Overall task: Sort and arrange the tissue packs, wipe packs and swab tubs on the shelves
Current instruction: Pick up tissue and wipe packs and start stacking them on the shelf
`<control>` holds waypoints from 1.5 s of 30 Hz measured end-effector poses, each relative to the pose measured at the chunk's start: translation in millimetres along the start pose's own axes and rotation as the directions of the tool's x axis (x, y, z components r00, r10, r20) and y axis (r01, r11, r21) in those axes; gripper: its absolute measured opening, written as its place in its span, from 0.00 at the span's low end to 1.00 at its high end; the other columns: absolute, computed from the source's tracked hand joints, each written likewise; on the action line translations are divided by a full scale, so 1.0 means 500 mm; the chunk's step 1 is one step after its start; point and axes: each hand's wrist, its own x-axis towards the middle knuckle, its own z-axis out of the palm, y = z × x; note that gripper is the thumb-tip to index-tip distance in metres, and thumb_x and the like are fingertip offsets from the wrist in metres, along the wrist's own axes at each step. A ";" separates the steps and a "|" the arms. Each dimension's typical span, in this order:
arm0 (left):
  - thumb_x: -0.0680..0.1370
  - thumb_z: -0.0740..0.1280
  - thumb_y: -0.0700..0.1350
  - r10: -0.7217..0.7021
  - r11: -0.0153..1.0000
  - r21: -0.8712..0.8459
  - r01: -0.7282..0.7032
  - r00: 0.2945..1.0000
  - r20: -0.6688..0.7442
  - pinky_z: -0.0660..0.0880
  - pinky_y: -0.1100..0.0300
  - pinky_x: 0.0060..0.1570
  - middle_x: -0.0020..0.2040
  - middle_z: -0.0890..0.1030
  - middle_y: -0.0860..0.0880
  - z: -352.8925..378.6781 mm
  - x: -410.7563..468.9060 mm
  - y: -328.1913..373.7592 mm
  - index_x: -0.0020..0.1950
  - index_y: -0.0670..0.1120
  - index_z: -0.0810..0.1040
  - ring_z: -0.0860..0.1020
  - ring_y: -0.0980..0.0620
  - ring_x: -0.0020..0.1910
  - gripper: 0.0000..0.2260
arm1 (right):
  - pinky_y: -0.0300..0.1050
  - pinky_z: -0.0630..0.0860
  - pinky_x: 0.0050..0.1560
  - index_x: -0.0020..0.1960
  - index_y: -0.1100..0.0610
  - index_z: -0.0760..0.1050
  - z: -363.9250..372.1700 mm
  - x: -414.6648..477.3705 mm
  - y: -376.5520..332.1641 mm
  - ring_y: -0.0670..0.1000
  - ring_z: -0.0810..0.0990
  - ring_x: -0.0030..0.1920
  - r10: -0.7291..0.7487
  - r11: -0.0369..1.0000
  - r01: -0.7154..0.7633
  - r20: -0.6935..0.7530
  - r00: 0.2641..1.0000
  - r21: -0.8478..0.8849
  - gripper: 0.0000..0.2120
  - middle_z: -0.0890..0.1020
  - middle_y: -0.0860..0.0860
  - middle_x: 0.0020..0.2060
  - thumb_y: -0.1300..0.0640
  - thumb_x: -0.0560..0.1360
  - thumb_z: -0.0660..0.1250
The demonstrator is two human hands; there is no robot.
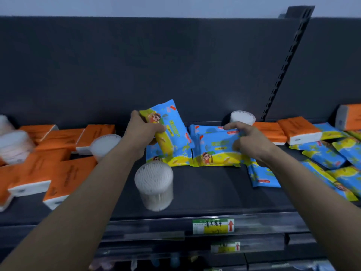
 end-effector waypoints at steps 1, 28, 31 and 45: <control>0.67 0.72 0.34 -0.024 1.000 0.000 0.024 1.000 0.003 0.79 0.45 0.43 0.50 0.76 0.44 -0.003 0.001 -0.003 0.56 0.44 0.64 0.79 0.46 0.43 0.24 | 0.38 0.64 0.26 0.56 0.51 0.75 0.002 0.002 0.001 0.51 0.67 0.28 0.009 1.000 -0.009 0.006 1.000 -0.015 0.25 0.72 0.52 0.32 0.74 0.68 0.59; 0.68 0.73 0.30 -0.209 0.885 0.426 0.187 0.978 0.005 0.79 0.54 0.45 0.49 0.80 0.45 -0.006 0.009 -0.051 0.53 0.41 0.75 0.79 0.47 0.46 0.17 | 0.51 0.63 0.59 0.68 0.52 0.68 0.011 0.100 0.035 0.57 0.66 0.65 -0.125 0.558 0.335 0.322 0.938 -0.759 0.27 0.71 0.53 0.63 0.48 0.72 0.69; 0.66 0.76 0.35 -0.265 0.833 0.495 0.248 0.964 -0.037 0.78 0.58 0.41 0.49 0.81 0.46 -0.005 0.010 -0.057 0.55 0.40 0.77 0.79 0.50 0.43 0.18 | 0.51 0.64 0.59 0.66 0.54 0.68 0.014 0.113 0.036 0.58 0.67 0.64 -0.183 0.516 0.320 0.262 0.948 -0.795 0.24 0.71 0.55 0.62 0.50 0.72 0.67; 0.67 0.74 0.58 -0.253 0.231 0.972 0.050 0.967 0.010 0.70 0.60 0.36 0.38 0.76 0.49 -0.006 0.014 -0.039 0.36 0.45 0.67 0.76 0.49 0.40 0.21 | 0.50 0.70 0.59 0.62 0.56 0.72 0.062 0.102 -0.030 0.58 0.73 0.60 -0.358 0.596 0.362 0.166 0.919 -0.717 0.18 0.77 0.55 0.58 0.56 0.74 0.66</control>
